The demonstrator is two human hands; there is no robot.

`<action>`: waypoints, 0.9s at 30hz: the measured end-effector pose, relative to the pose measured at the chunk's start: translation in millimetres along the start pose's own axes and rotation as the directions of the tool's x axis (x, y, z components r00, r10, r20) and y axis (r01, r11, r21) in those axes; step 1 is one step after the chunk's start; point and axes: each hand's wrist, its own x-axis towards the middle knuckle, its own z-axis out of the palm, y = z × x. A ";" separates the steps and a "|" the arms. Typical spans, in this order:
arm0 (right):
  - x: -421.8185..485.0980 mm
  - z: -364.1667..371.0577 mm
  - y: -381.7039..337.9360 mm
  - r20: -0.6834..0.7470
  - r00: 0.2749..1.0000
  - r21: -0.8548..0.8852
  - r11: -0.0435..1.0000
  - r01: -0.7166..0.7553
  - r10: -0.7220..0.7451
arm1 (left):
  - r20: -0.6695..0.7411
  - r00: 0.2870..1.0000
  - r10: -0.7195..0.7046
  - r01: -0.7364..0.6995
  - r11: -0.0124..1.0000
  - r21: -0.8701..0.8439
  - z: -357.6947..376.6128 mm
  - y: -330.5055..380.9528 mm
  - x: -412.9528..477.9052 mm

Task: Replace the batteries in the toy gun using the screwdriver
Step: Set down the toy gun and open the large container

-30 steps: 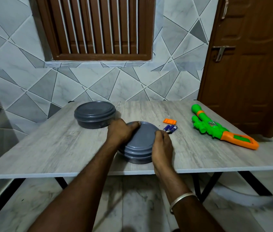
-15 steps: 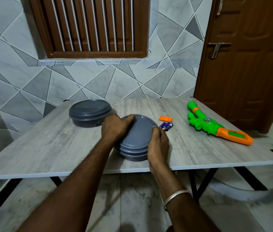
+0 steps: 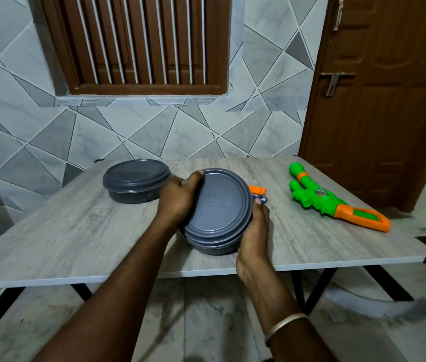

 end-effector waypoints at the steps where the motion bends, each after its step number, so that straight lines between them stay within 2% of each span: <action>1: 0.4 -0.5 -0.5 -0.004 1.000 0.013 1.000 -0.011 0.011 | 0.006 1.000 0.008 -0.008 1.000 -0.023 0.6 3.0 -1.9; 5: 5.9 -1.5 -6.6 -0.038 0.999 0.055 0.998 -0.019 0.021 | 0.084 0.996 -0.016 0.029 0.987 -0.157 -0.4 10.4 -2.3; 10: 15.4 -9.0 -27.4 -0.123 0.992 0.049 0.999 -0.018 0.024 | 0.225 0.974 -0.015 0.114 0.892 -0.438 -3.0 21.0 -1.4; 12: 22.5 -15.8 -33.7 -0.194 0.981 0.058 0.998 0.003 0.008 | 0.210 0.978 0.012 0.112 0.815 -0.568 -2.3 25.3 1.2; 13: 26.0 -19.1 -37.6 -0.231 0.973 0.067 0.998 0.018 -0.003 | 0.150 0.988 0.026 0.070 0.796 -0.601 -2.1 25.8 3.7; 16: 38.7 -33.0 -51.2 -0.293 0.956 0.143 0.988 0.055 -0.011 | -0.164 0.986 0.027 -0.114 0.830 -0.546 -3.5 30.7 8.6; 18: 44.1 -42.3 -60.5 -0.313 0.950 0.191 0.979 0.065 -0.002 | -0.258 0.959 0.116 -0.231 0.848 -0.478 -4.5 31.6 8.2; 21: 47.0 -53.0 -71.3 -0.323 0.946 0.257 0.963 0.080 0.007 | -0.235 0.924 0.301 -0.371 0.856 -0.361 -1.2 23.0 12.6; 24: 46.6 -58.7 -79.3 -0.323 0.946 0.284 0.956 0.080 0.016 | -0.171 0.888 0.428 -0.457 0.862 -0.220 9.1 13.6 16.3; 27: 48.1 -63.7 -82.7 -0.329 0.944 0.280 0.957 0.083 0.014 | -0.035 0.861 0.507 -0.508 0.857 -0.086 20.2 4.8 17.0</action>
